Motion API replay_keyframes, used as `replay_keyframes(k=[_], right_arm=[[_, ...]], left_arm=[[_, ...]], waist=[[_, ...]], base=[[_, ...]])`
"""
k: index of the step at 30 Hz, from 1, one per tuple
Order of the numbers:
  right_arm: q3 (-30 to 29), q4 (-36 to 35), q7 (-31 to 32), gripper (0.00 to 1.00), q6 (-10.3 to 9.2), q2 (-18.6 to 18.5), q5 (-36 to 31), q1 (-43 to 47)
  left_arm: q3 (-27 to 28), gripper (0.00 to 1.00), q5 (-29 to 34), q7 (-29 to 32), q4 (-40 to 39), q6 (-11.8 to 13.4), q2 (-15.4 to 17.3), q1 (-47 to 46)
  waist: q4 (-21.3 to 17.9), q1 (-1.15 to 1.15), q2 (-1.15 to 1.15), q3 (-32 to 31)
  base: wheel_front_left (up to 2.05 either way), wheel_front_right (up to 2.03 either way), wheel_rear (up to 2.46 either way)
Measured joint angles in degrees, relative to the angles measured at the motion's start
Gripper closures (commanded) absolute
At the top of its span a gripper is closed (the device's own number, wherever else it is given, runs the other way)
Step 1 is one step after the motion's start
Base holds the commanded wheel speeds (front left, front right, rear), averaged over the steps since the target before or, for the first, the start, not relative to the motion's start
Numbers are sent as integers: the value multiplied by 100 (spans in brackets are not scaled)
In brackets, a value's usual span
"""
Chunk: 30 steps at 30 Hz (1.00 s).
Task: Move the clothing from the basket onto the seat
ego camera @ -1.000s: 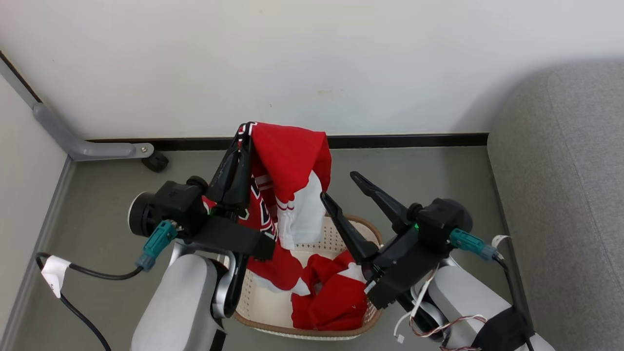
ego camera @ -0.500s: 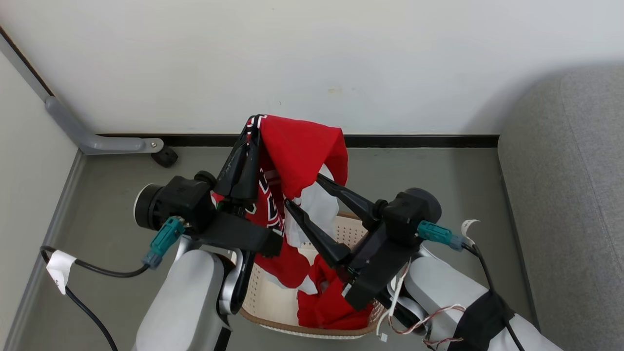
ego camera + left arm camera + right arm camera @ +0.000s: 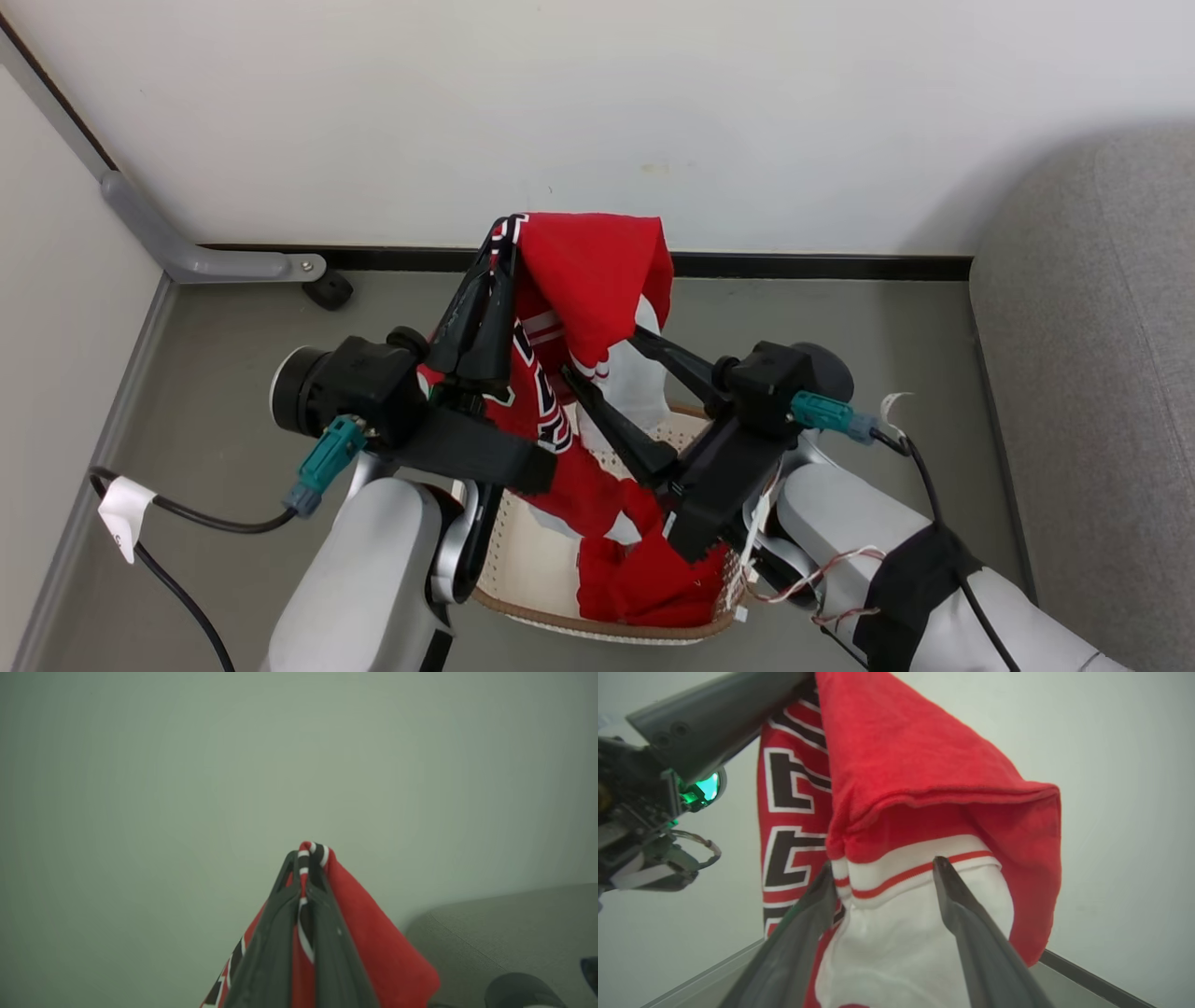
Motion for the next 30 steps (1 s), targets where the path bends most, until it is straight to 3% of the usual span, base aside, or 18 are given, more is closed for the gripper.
replay_keyframes(k=[3,4,5,6,22,23,25,30], right_arm=[[25,81,0,0,0,11,26,-155],[31,112,0,9,0,16,57,-198],[33,148,0,69,0,21,79,-236],[27,185,0,100,0,26,103,-254],[-425,285,0,100,0,46,403,-255],[-459,282,0,100,0,47,403,-255],[-470,278,0,100,0,47,404,-255],[-482,248,0,100,0,46,457,-246]], left_arm=[[-22,100,-20,0,-10,-1,1,-2],[-25,100,-22,0,-10,-1,1,-2],[-30,100,-26,1,-10,-1,1,-3],[-40,100,-26,0,-10,0,1,-3],[65,100,-27,1,53,51,1,-1],[82,55,-27,1,79,52,1,-1],[94,0,-24,1,132,52,1,-1],[103,0,-23,0,207,57,1,3]], waist=[[25,0,0,9],[35,0,0,11],[44,0,0,13],[54,0,0,14],[56,0,0,16],[34,0,0,12],[11,0,0,6],[-28,0,0,-19]], base=[[0,0,0],[0,0,0],[0,0,0],[0,0,0],[0,0,0],[0,0,0],[0,0,0],[0,0,0]])
